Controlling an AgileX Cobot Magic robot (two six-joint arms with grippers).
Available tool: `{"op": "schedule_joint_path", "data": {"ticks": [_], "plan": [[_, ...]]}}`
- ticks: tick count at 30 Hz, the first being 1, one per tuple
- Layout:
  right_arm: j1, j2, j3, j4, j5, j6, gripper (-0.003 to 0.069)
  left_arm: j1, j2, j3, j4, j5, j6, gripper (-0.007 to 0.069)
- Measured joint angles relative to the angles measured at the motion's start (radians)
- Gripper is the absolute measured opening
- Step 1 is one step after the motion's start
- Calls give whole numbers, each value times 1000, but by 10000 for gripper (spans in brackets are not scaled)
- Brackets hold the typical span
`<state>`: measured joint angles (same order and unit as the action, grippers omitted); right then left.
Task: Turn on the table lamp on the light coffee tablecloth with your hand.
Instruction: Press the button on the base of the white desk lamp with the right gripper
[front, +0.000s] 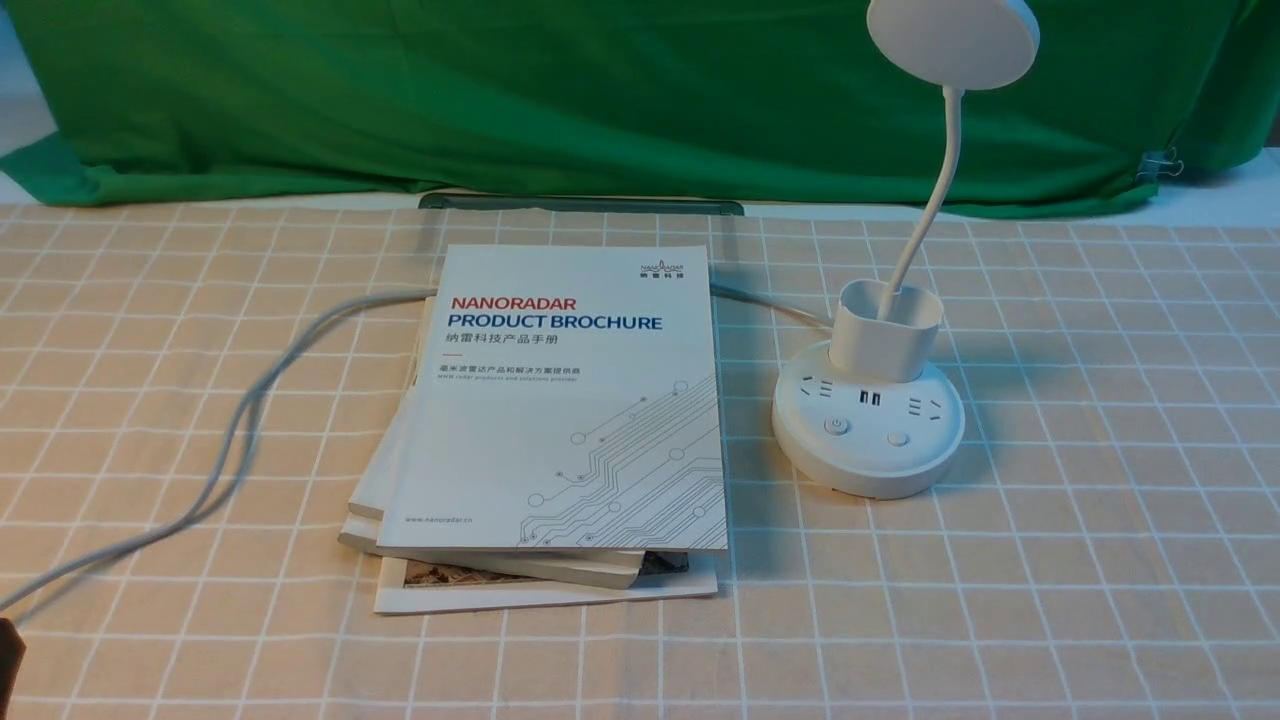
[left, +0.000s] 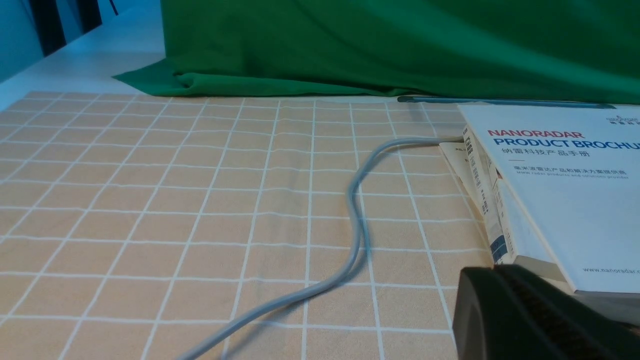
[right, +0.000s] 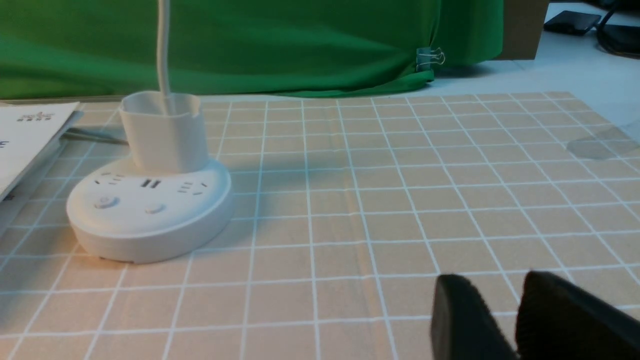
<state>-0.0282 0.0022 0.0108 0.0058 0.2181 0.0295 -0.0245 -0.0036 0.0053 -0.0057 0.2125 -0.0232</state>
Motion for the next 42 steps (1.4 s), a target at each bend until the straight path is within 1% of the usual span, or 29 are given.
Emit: {"op": "schedule_joint_path", "data": {"ticks": [1,3,6,7,9,11,12,13,14,15,17,20,23,24,25,26,28,29,30,33,34,35,36,38,39,40,42], "plan": [[0,0,0,-6,0,-7,241,0,0,0,0,0,0,21],[0,0,0,-49,0,-59,241,0,0,0,0,0,0,21],[0,0,0,-62,-15,-75,241,0,0,0,0,0,0,21],[0,0,0,-35,-38,-38,241,0,0,0,0,0,0,21],[0,0,0,45,-80,99,241,0,0,0,0,0,0,21],[0,0,0,157,-126,314,241,0,0,0,0,0,0,21],[0,0,0,177,-134,361,241,0,0,0,0,0,0,21],[0,0,0,208,-151,452,241,0,0,0,0,0,0,21],[0,0,0,245,-164,590,241,0,0,0,0,0,0,21],[0,0,0,258,-165,660,241,0,0,0,0,0,0,21],[0,0,0,265,-165,725,241,0,0,0,0,0,0,21],[0,0,0,245,-164,722,241,0,0,0,0,0,0,21],[0,0,0,233,-165,663,239,0,0,0,0,0,0,21],[3,0,0,232,-168,614,239,0,0,0,0,0,0,21],[6,0,0,232,-169,597,239,0,0,0,0,0,0,21],[18,0,-3,232,-163,534,239,0,0,0,0,0,0,21],[38,1,-32,231,-130,450,238,0,0,0,0,0,0,21],[58,11,-75,230,-105,399,226,0,0,0,0,0,0,21],[75,30,-121,230,-83,338,201,0,0,0,0,0,0,21],[125,134,-279,229,-14,119,76,0,0,0,0,0,0,21],[131,144,-304,228,-2,103,69,0,0,0,0,0,0,21],[148,222,-380,227,40,13,39,0,0,0,0,0,0,21],[161,284,-457,227,93,-77,31,0,0,0,0,0,0,21],[170,419,-583,227,206,-204,29,0,0,0,0,0,0,21],[171,447,-595,227,219,-224,29,0,0,0,0,0,0,21],[171,522,-653,227,270,-260,29,0,0,0,0,0,0,21],[174,722,-788,226,457,-366,29,0,0,0,0,0,0,21]]}}
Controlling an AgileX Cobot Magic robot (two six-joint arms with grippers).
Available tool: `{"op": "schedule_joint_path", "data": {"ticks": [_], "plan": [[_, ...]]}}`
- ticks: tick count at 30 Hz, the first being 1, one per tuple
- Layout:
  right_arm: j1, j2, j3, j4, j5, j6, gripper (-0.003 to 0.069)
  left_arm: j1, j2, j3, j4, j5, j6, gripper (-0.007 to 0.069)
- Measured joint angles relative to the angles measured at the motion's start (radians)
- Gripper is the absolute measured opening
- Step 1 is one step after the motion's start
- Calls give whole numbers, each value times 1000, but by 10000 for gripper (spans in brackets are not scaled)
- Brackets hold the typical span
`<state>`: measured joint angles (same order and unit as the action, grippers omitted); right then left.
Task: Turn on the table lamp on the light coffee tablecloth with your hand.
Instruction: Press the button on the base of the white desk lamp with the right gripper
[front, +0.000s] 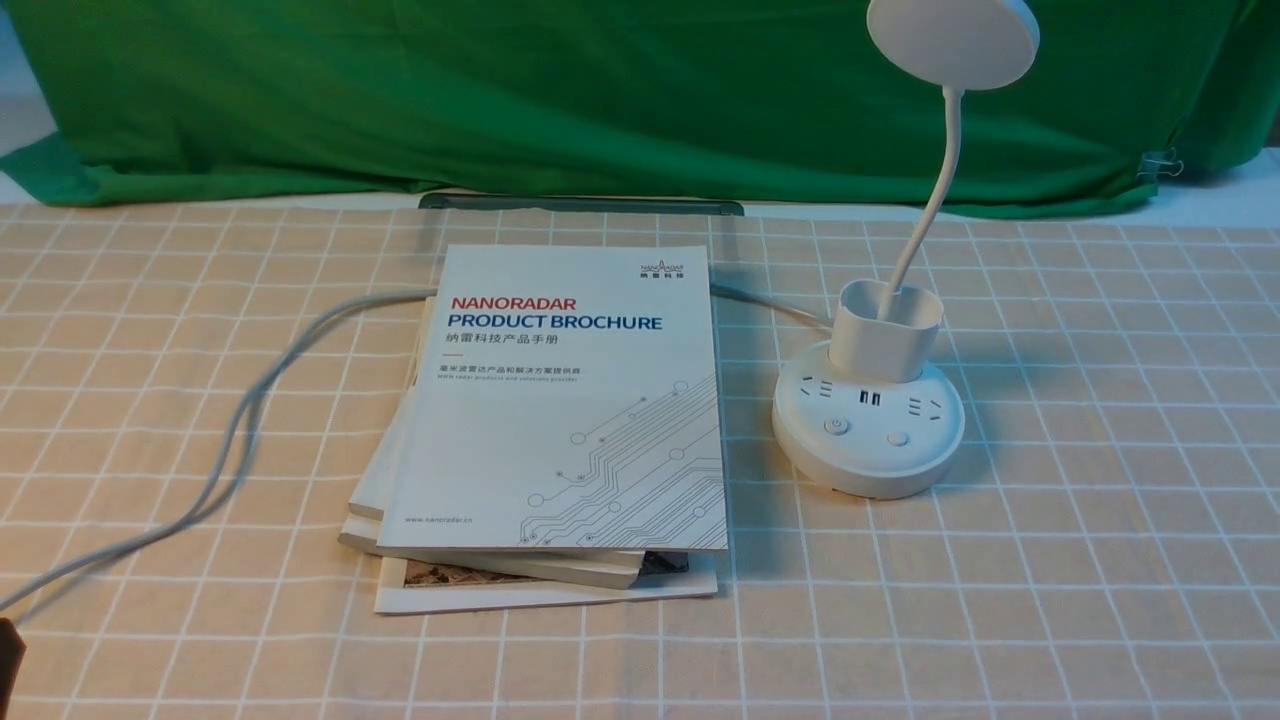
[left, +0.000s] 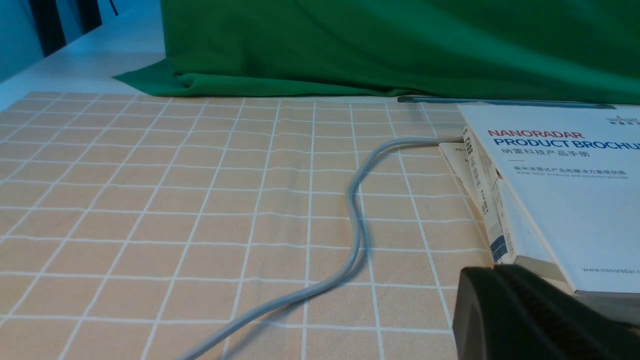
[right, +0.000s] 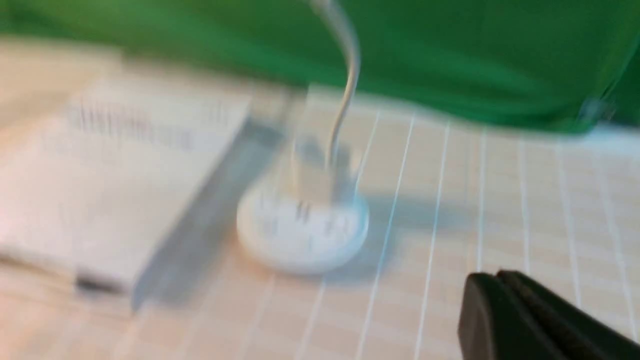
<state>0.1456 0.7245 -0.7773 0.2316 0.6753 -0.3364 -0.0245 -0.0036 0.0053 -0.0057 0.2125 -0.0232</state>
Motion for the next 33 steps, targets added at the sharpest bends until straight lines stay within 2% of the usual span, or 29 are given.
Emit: {"op": "schedule_joint_path", "data": {"ticks": [4,11,23,33], "plan": [[44,248,-150,-11,173,-57,29,0,0,0,0,0,0,21],[176,601,-328,-110,216,-47,29,0,0,0,0,0,0,21],[205,1030,-541,-147,189,-25,29,0,0,0,0,0,0,21],[207,1164,-550,-147,31,-1,29,0,0,0,0,0,0,21]]}}
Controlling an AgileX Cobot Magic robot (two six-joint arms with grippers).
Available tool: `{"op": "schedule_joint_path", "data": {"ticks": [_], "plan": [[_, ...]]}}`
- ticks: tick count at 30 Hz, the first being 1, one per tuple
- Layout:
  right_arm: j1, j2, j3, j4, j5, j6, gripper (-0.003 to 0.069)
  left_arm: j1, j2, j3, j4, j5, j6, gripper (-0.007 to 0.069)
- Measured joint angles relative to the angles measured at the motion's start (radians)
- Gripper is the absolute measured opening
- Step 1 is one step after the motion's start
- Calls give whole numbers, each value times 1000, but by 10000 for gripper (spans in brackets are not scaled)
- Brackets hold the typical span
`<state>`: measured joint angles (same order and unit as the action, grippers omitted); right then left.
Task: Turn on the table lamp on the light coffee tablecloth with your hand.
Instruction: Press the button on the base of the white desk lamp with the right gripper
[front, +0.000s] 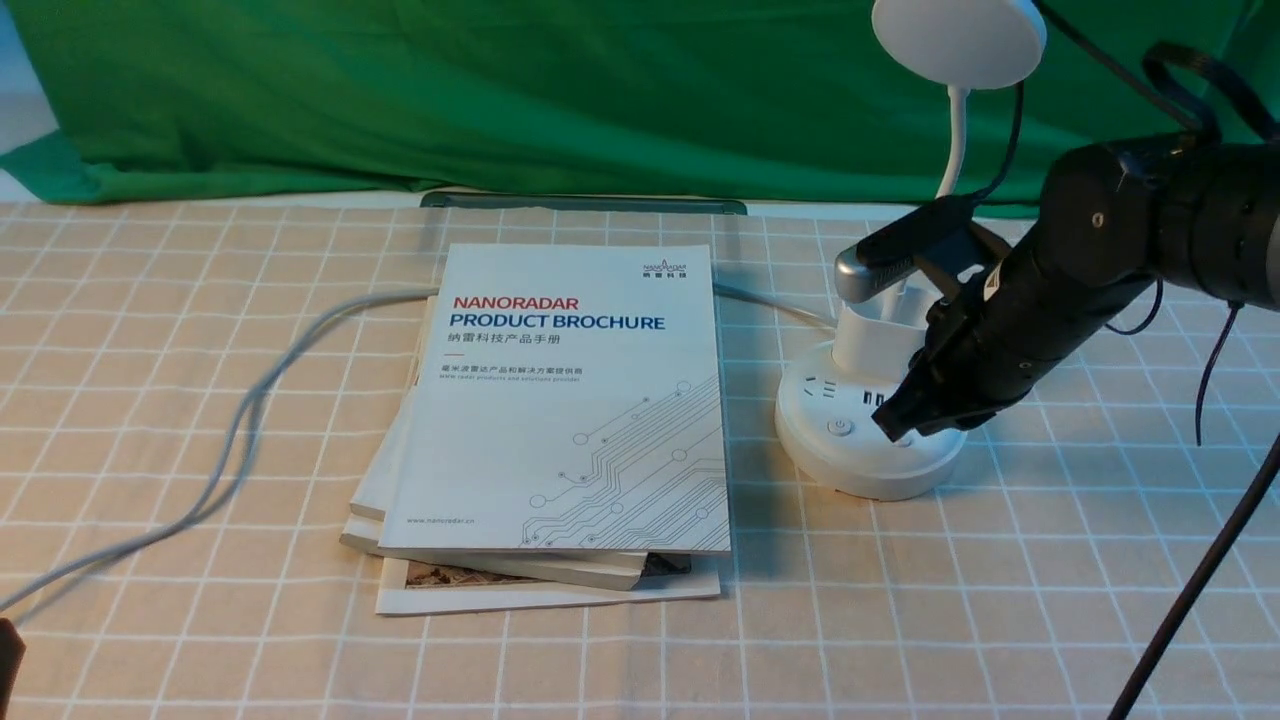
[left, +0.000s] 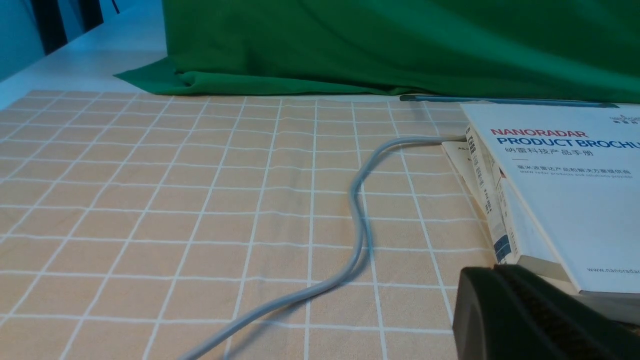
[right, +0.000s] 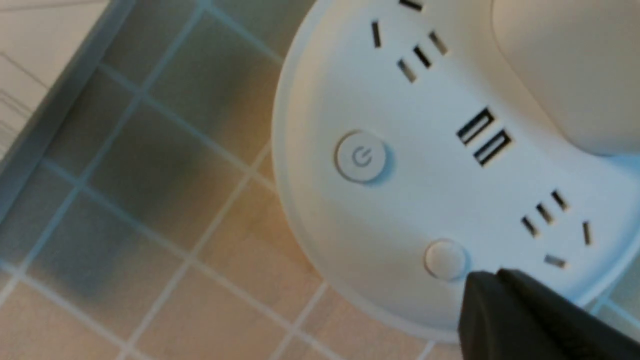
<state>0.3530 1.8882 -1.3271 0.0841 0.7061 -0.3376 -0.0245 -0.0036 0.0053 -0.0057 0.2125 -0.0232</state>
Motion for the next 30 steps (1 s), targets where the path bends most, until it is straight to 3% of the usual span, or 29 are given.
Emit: {"op": "schedule_joint_path", "data": {"ticks": [30], "plan": [[14,72,-10,-15,-36,3,30,0,0,0,0,0,0,21]]}}
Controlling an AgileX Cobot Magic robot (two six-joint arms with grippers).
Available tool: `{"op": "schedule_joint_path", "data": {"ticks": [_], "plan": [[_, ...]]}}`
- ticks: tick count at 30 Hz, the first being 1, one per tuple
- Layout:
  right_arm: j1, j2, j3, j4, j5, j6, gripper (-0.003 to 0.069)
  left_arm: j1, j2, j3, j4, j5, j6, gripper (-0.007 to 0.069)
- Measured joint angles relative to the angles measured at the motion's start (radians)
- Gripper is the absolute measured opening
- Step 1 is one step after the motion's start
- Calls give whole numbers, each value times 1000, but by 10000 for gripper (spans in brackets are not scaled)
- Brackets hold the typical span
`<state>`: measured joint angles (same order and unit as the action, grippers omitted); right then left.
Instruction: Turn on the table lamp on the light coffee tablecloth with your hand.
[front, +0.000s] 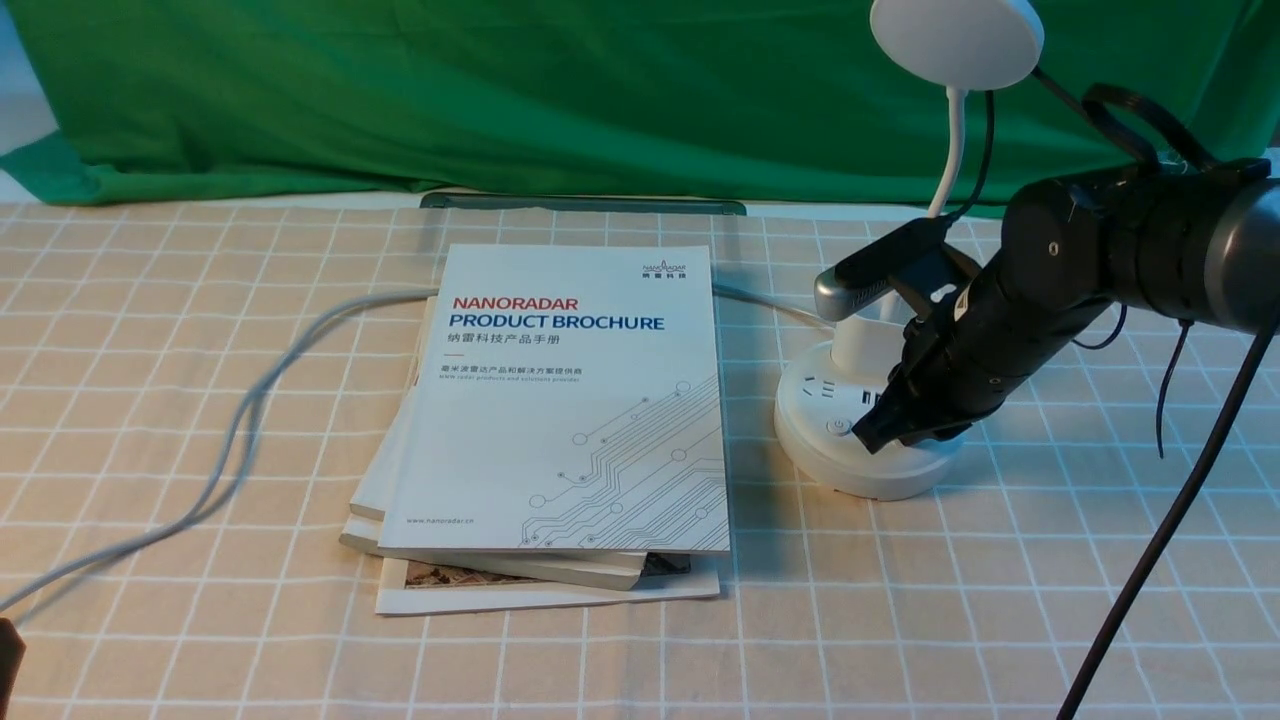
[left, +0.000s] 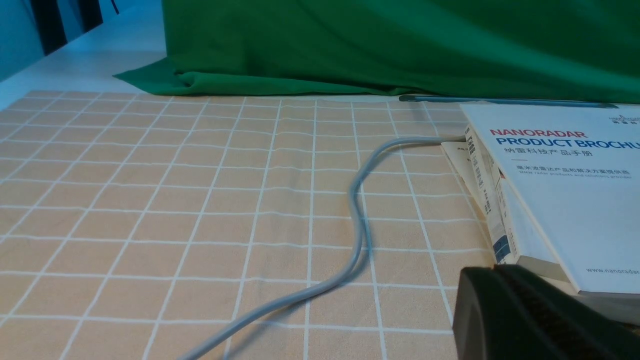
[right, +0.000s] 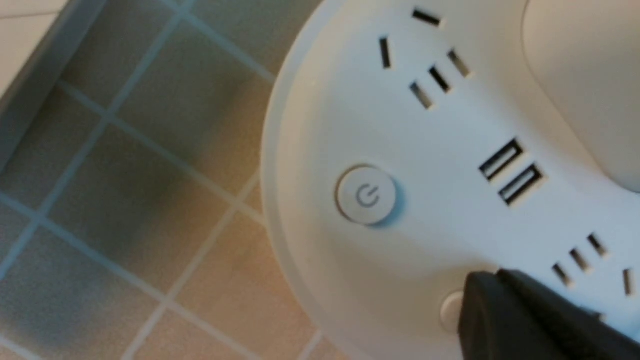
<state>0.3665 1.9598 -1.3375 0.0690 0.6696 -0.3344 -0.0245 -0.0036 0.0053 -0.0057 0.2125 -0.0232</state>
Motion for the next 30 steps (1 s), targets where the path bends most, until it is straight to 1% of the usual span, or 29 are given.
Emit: {"op": "schedule_joint_path", "data": {"ticks": [8,11,15,19,22,23,30], "plan": [[1,-14,-1,1,13,7,33,0,0,0,0,0,0,21],[3,-77,28,9,84,30,33,0,0,0,0,0,0,21],[3,-223,94,11,74,53,33,0,0,0,0,0,0,21],[3,-495,237,11,34,94,34,0,0,0,0,0,0,21],[3,-624,311,11,16,107,34,0,0,0,0,0,0,21],[3,-719,364,11,-7,116,37,0,0,0,0,0,0,21],[3,-1167,626,11,-206,137,42,0,0,0,0,0,0,21]]}}
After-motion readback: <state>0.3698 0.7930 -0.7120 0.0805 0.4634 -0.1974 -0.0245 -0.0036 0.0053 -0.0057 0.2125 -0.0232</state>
